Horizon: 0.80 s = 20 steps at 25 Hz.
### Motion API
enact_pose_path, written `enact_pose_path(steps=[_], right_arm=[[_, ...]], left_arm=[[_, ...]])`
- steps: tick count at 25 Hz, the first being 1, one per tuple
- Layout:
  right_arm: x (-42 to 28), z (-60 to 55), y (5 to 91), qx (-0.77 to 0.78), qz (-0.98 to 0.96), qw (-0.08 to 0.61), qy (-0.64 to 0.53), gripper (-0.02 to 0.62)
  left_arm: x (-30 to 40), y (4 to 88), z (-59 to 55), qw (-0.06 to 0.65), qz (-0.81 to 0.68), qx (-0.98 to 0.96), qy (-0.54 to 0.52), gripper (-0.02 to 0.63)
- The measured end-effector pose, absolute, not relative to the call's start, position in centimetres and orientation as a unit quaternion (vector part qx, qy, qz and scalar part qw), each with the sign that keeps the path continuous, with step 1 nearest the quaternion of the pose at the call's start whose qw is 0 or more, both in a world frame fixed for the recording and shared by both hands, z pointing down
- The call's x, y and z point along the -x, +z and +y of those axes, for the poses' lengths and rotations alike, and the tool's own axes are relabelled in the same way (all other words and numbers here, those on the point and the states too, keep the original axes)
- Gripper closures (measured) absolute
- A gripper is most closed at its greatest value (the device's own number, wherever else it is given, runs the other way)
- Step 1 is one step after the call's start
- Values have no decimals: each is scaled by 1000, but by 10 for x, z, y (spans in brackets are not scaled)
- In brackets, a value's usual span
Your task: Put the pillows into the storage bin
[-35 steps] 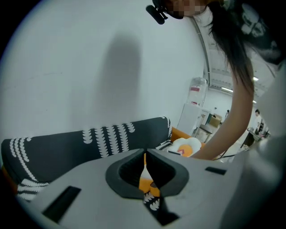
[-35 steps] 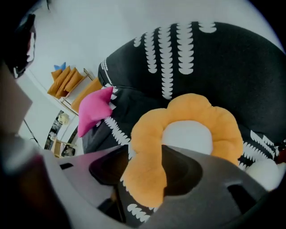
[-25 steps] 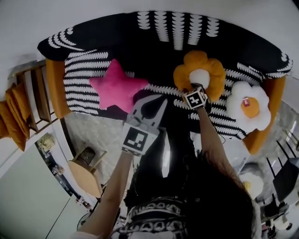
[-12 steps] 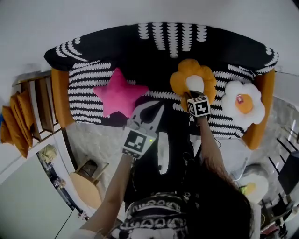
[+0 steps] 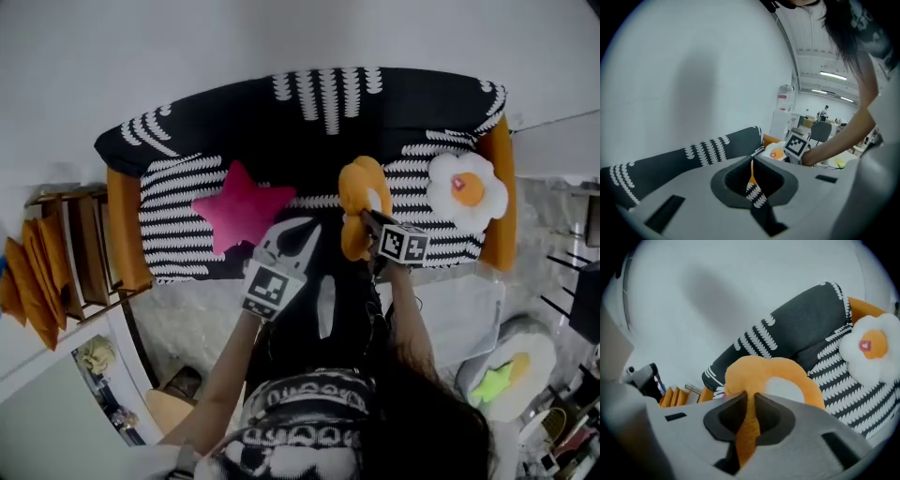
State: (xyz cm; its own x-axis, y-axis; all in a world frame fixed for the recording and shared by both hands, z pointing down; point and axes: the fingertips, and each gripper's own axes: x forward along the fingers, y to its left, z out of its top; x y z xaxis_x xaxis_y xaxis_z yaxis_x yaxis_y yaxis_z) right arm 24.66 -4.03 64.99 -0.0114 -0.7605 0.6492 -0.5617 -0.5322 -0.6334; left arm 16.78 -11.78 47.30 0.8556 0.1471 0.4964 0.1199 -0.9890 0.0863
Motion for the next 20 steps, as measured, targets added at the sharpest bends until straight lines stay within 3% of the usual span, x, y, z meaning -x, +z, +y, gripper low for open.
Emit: enact_pose_path(steps=[5, 13, 20], right_arm=[[-194, -27, 591, 729, 452, 165, -487, 549], [-140, 8, 552, 774, 408, 195, -444, 551], [-126, 85, 539, 818, 333, 209, -421, 552]], left_arm=[[-111, 454, -118, 9, 100, -962, 255, 592], [-55, 448, -99, 12, 171, -953, 248, 592], [-55, 444, -35, -16, 287, -928, 238, 592]])
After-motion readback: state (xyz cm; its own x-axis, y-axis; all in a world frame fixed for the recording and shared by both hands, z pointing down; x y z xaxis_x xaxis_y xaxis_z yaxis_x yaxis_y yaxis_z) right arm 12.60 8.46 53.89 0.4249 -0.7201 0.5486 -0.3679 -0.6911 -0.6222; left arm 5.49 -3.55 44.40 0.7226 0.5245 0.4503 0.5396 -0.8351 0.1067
